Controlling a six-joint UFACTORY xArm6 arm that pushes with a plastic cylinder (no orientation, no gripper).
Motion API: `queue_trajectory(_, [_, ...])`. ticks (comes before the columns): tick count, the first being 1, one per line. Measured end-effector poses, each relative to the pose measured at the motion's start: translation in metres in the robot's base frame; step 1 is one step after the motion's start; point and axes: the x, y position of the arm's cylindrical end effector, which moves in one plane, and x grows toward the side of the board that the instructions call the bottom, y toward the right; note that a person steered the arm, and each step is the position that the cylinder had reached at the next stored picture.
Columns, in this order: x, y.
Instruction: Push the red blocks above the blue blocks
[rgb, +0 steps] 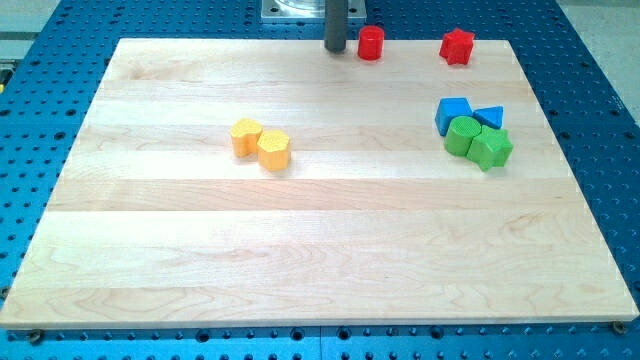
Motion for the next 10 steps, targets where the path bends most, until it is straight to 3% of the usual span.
queue_trajectory(2, [0.013,0.147])
queue_trajectory(4, [-0.002,0.146])
queue_trajectory(7, [0.004,0.296])
queue_trajectory(10, [0.036,0.204])
